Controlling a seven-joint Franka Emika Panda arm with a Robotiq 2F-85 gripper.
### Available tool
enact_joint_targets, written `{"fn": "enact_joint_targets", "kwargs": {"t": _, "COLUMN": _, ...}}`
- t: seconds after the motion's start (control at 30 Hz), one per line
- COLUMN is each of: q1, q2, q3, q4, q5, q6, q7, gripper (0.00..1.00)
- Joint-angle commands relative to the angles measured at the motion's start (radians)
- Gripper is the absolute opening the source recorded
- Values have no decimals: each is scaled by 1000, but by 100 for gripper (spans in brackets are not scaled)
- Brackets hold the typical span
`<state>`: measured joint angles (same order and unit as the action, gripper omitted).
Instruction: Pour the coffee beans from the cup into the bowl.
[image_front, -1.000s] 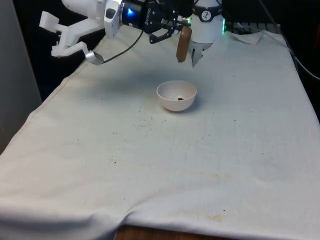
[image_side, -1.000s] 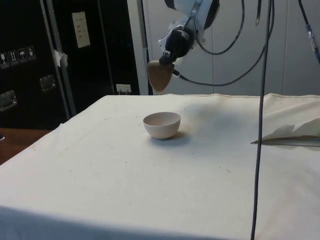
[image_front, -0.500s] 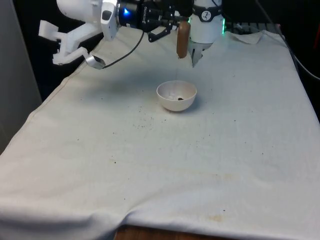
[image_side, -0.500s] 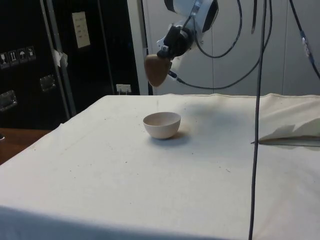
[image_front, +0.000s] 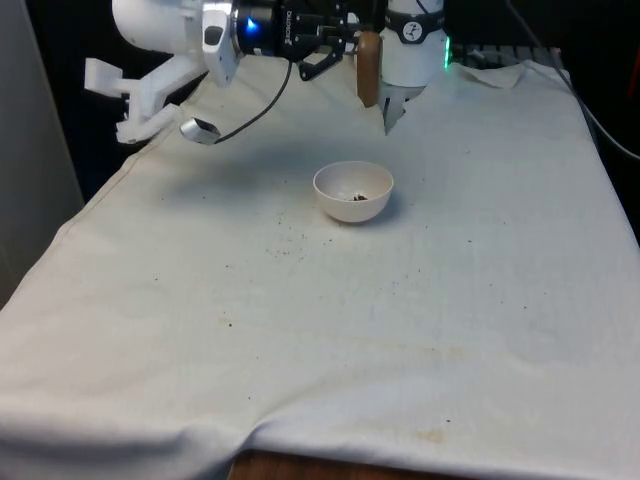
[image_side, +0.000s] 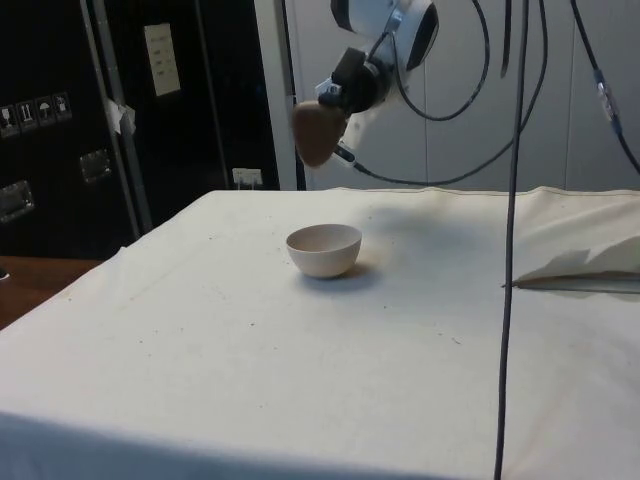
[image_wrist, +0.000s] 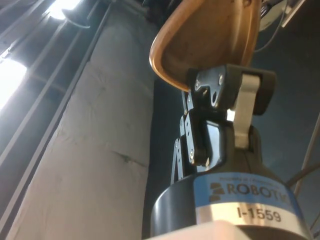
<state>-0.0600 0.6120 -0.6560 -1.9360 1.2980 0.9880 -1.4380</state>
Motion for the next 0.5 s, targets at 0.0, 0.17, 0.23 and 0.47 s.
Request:
{"fn": "enact_joint_targets", "kwargs": {"t": 0.0, "q1": -9, "q2": 9, "q3": 7, "q4": 9, "q5": 8, "q6": -16, "q7": 6, "gripper": 0}}
{"fn": "enact_joint_targets", "kwargs": {"t": 0.17, "q1": -11, "q2": 39, "q3": 4, "q4": 28, "q5": 44, "q6": -59, "q7": 10, "gripper": 0}}
{"fn": "enact_joint_targets", "kwargs": {"t": 0.23, "q1": -10, "q2": 43, "q3": 3, "q4": 31, "q5": 50, "q6": -66, "q7": 11, "gripper": 0}}
{"fn": "enact_joint_targets", "kwargs": {"t": 0.47, "q1": -5, "q2": 56, "q3": -9, "q4": 31, "q5": 66, "q6": -106, "q7": 1, "gripper": 0}}
